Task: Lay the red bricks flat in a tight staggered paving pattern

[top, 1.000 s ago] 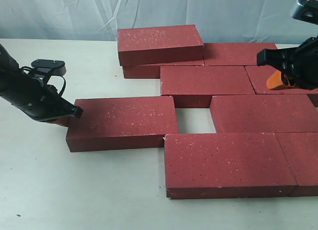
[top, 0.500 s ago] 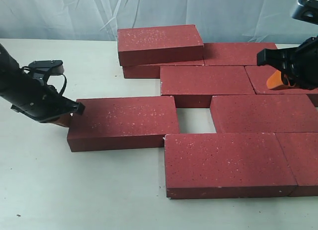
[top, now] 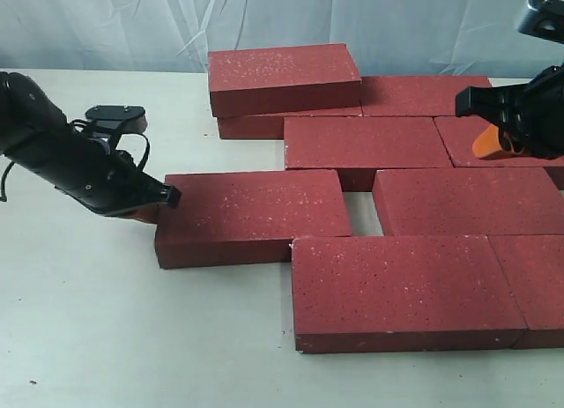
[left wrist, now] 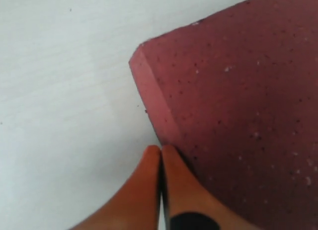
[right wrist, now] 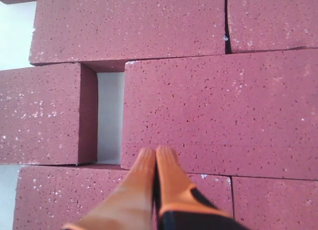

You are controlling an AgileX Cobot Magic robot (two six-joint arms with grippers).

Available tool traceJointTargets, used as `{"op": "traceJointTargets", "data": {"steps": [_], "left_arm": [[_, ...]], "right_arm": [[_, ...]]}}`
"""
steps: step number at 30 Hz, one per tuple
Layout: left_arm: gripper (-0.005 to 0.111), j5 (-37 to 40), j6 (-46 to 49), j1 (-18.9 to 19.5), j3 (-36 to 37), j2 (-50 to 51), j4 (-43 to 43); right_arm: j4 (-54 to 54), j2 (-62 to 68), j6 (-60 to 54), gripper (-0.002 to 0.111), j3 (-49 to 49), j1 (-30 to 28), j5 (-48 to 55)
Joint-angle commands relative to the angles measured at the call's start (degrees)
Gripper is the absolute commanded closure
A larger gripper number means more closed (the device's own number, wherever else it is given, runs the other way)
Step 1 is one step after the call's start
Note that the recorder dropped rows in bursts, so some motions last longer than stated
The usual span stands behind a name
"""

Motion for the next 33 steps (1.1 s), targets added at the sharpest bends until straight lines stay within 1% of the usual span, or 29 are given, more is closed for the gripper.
{"op": "traceJointTargets", "data": {"steps": [1, 4, 7, 14, 22, 25, 30, 33], "left_arm": [[0.107, 0.29, 7.02, -0.56, -0.20, 0.25, -9.60], [0.107, 1.78, 12.18, -0.56, -0.20, 0.95, -15.24], [0.107, 3.29, 15.16, -0.56, -0.20, 2.45, -19.63], [0.107, 7.91, 22.29, -0.56, -0.34, 5.59, -26.63], [0.107, 10.76, 23.76, -0.56, -1.55, 5.82, -29.19], [0.107, 12.86, 27.32, -0.56, -1.55, 5.82, -31.79], [0.107, 12.46, 27.03, -0.32, -1.55, 5.82, -29.21], [0.107, 11.69, 22.61, 1.71, -1.55, 5.82, -25.86]], "right_arm": [[-0.07, 0.09, -0.28, 0.109, 0.28, -0.40, -0.48], [-0.07, 0.09, -0.28, 0.109, 0.28, -0.40, -0.48], [-0.07, 0.09, -0.28, 0.109, 0.28, -0.40, -0.48], [-0.07, 0.09, -0.28, 0.109, 0.28, -0.40, -0.48], [-0.07, 0.09, -0.28, 0.109, 0.28, -0.40, -0.48], [-0.07, 0.09, -0.28, 0.109, 0.28, -0.40, -0.48], [-0.07, 0.09, -0.38, 0.109, 0.28, -0.40, -0.47], [-0.07, 0.09, -0.38, 0.109, 0.28, -0.40, -0.47]]}}
